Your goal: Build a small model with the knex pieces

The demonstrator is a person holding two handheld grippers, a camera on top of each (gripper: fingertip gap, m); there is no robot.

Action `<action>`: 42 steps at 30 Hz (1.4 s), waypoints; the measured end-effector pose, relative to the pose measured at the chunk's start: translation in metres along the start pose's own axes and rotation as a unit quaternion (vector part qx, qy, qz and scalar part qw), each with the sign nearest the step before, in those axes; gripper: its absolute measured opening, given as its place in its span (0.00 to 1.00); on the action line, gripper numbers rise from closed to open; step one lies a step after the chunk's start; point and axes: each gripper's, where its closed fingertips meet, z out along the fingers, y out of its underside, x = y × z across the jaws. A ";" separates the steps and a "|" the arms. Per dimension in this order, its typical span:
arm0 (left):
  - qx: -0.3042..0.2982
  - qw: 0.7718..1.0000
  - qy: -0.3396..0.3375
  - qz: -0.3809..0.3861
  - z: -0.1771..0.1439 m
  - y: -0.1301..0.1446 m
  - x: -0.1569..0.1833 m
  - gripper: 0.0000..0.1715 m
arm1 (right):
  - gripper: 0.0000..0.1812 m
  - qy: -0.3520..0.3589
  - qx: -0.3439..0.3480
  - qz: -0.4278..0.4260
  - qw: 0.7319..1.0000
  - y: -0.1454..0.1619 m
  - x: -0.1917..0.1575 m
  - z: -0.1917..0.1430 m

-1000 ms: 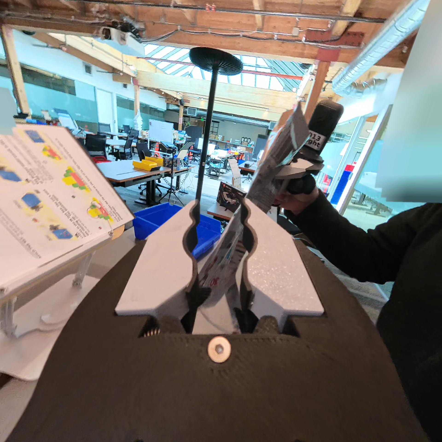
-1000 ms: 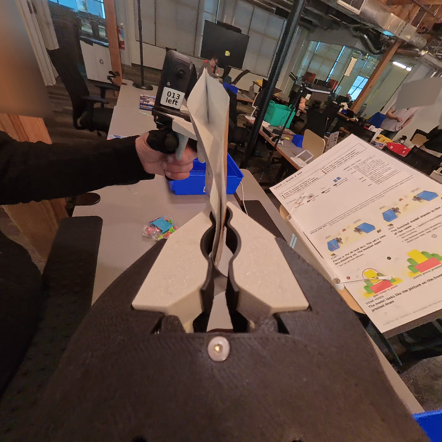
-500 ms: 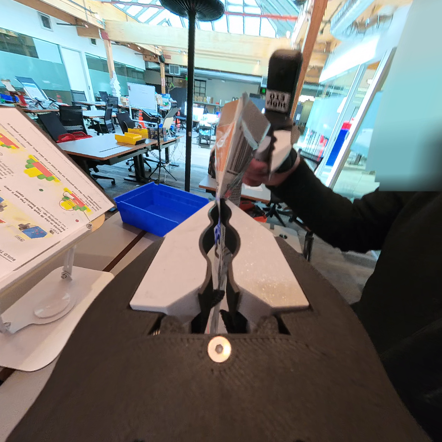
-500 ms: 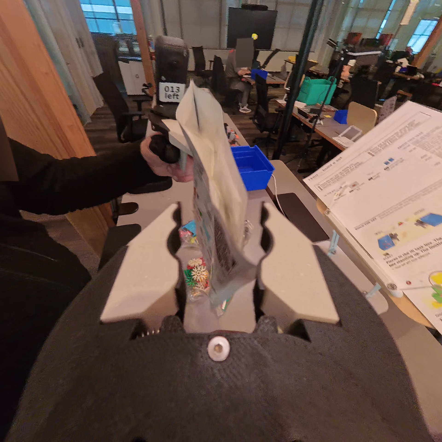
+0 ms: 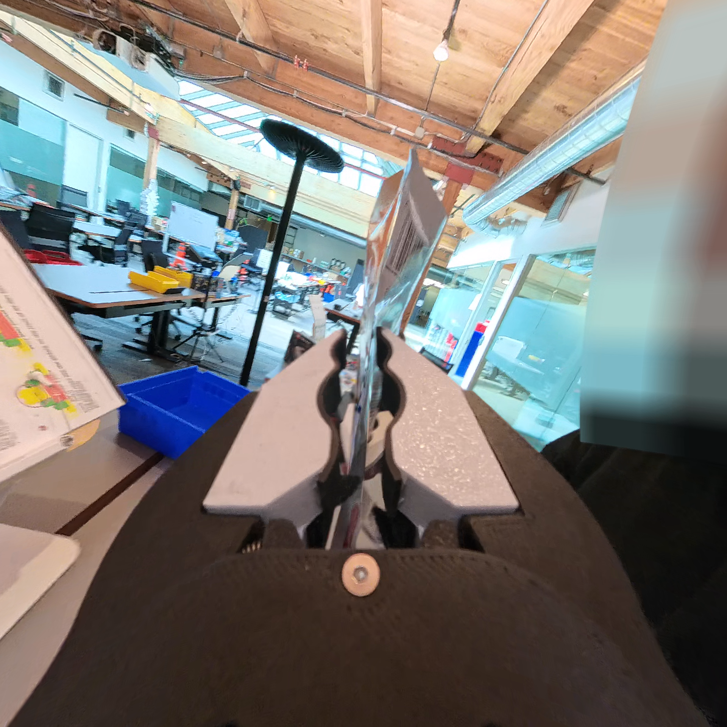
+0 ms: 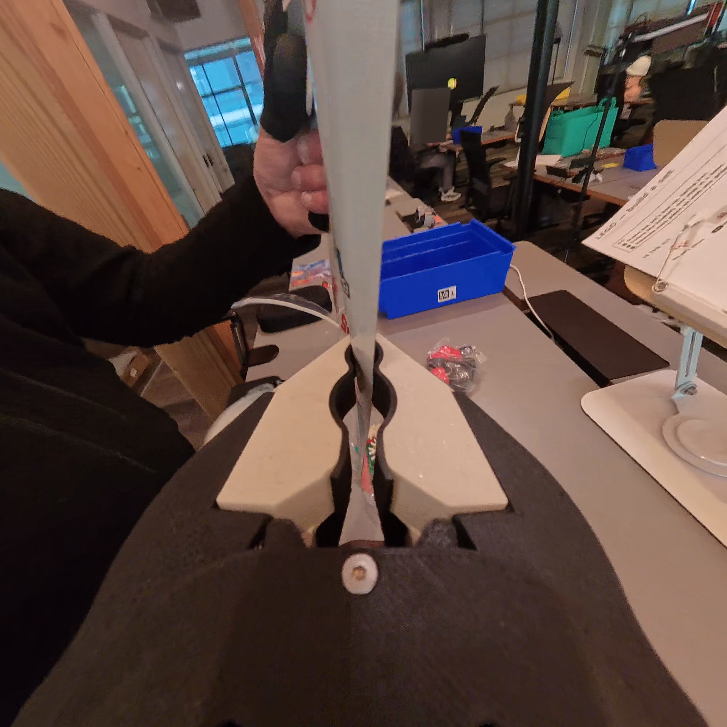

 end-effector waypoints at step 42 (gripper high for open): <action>0.054 0.991 -0.062 -0.108 -0.030 0.029 -0.049 0.00 | 0.13 0.226 -0.066 -0.259 0.937 -0.043 -0.011 0.003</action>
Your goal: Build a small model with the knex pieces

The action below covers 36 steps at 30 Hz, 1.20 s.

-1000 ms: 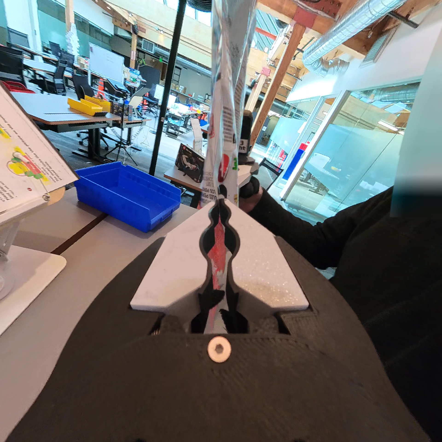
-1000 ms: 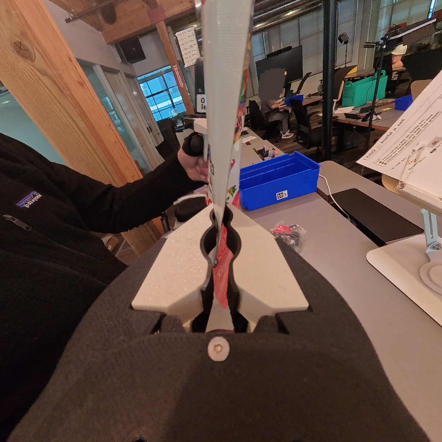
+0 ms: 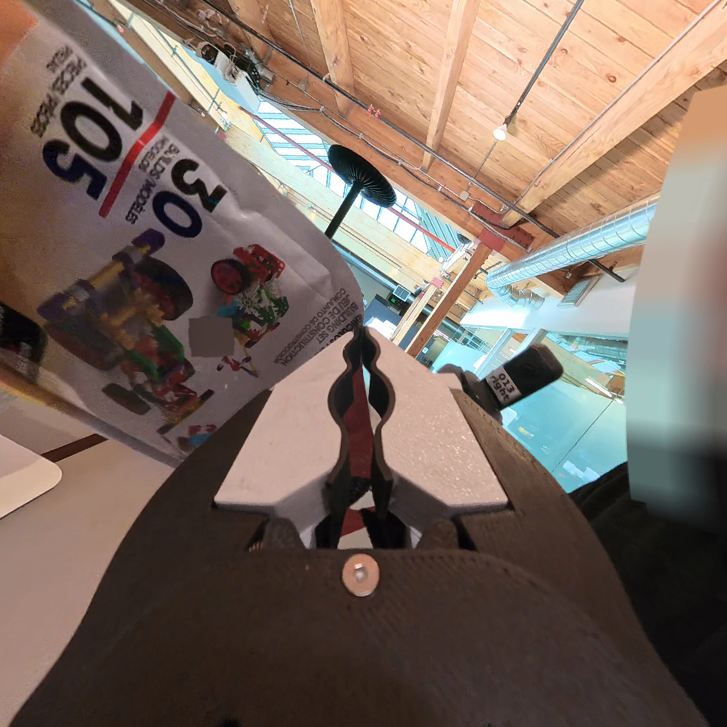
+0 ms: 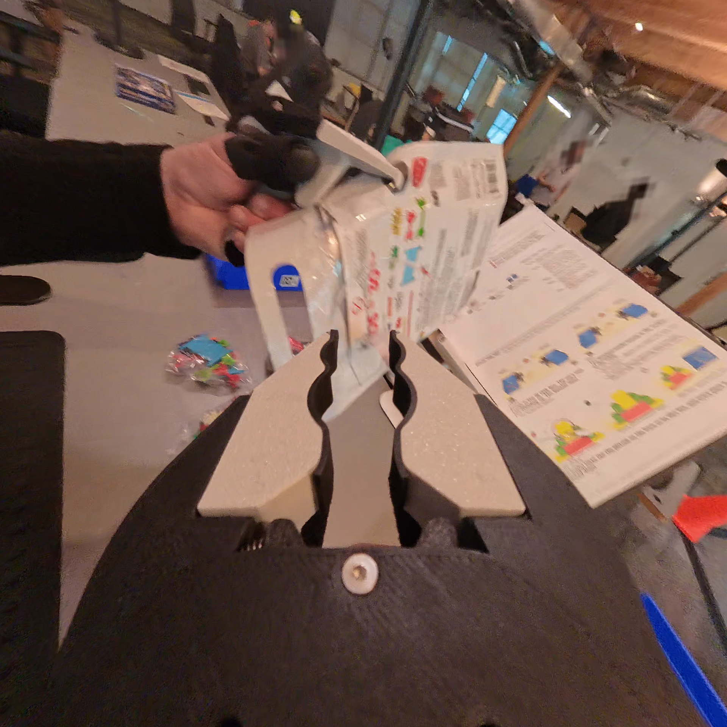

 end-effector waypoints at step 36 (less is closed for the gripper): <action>0.072 0.997 0.020 -0.017 0.025 0.016 0.035 0.00 | 0.00 0.137 0.025 -0.073 0.988 0.007 0.000 0.044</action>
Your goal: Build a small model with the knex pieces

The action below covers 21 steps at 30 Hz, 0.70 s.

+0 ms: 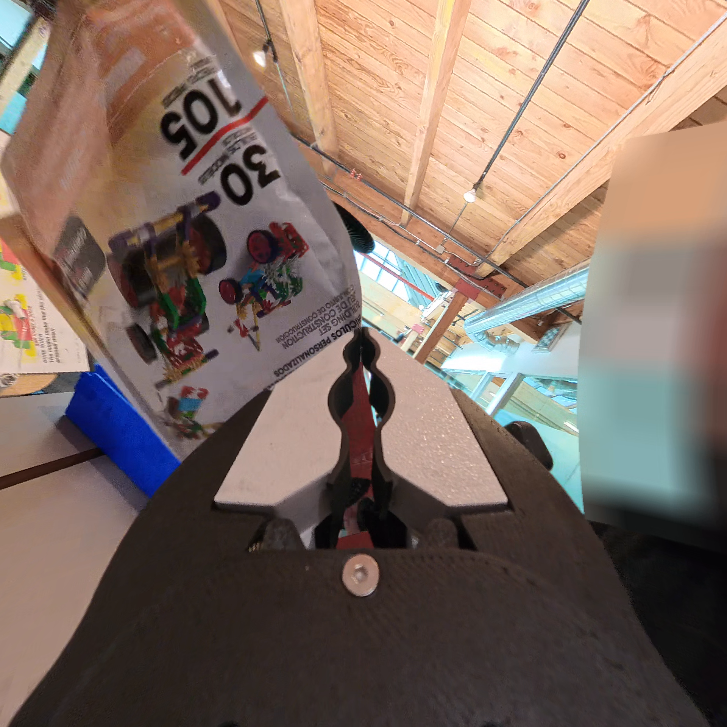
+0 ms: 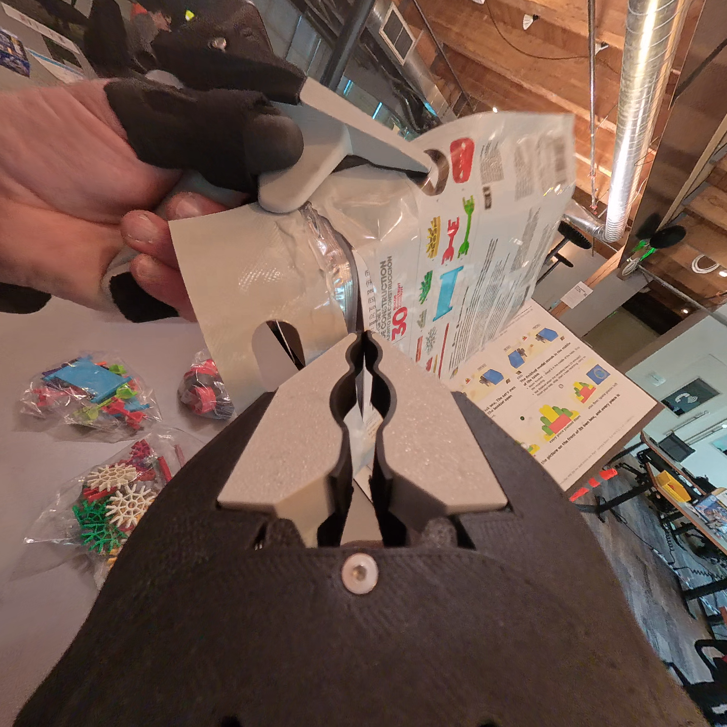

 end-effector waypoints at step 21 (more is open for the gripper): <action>-0.118 0.993 0.010 -0.028 -0.009 0.071 -0.003 0.11 | 0.00 -0.037 0.007 0.095 0.995 0.015 -0.002 -0.012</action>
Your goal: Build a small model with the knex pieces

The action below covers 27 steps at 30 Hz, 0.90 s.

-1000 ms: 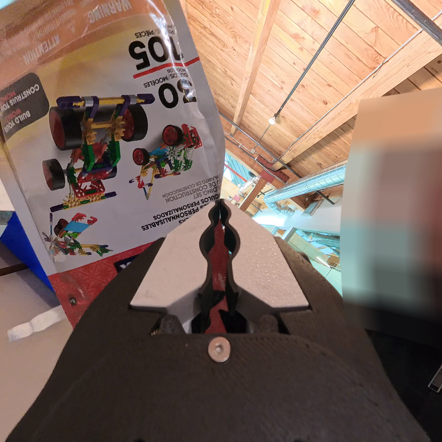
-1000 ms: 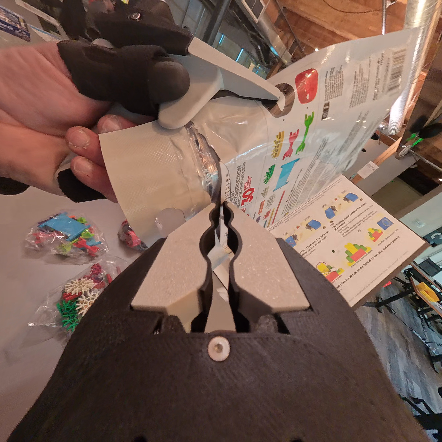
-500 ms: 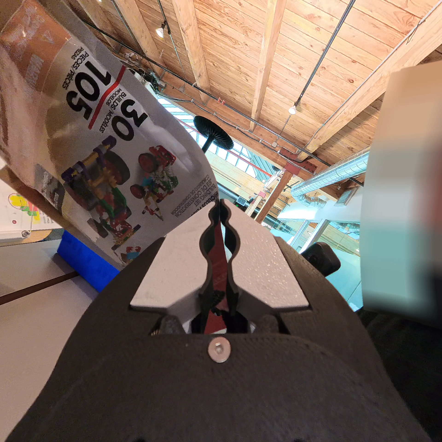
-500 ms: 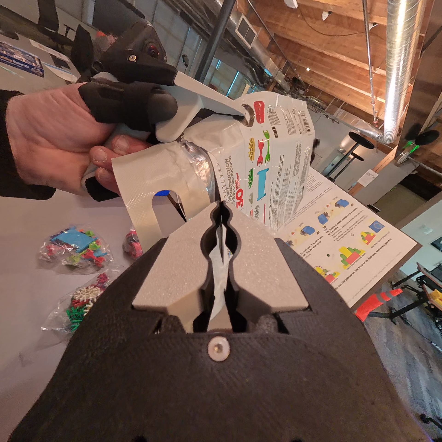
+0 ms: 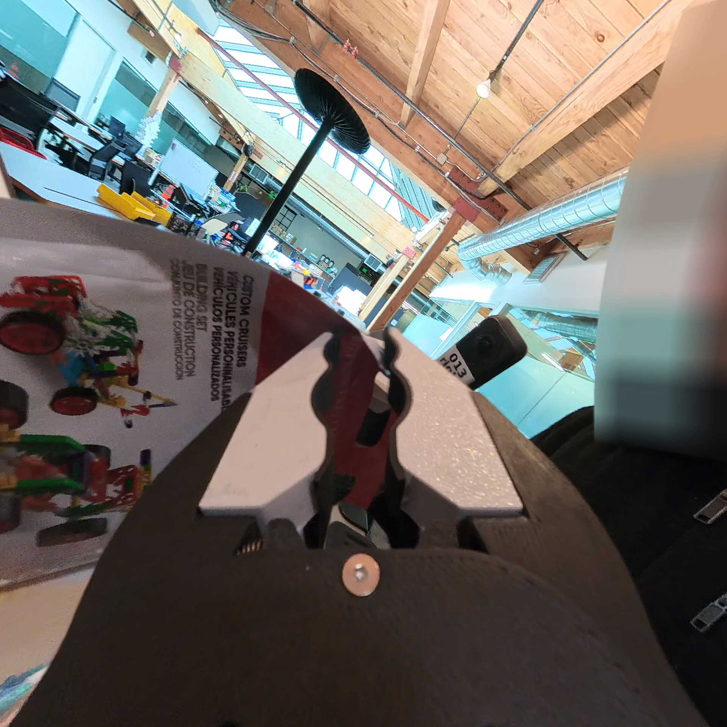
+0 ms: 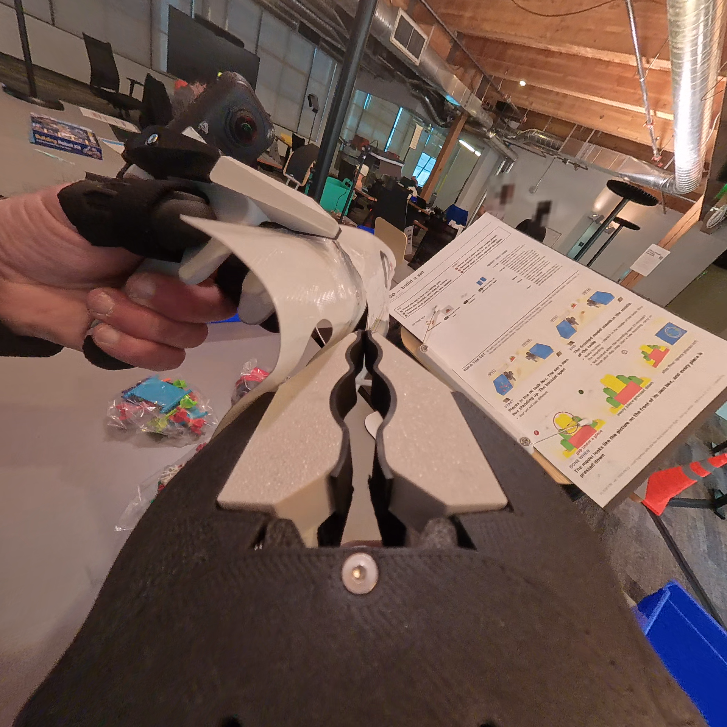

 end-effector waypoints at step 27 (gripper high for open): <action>-0.002 0.994 0.012 0.105 -0.007 0.002 0.018 0.17 | 0.00 -0.027 0.021 0.126 0.991 0.016 0.005 -0.020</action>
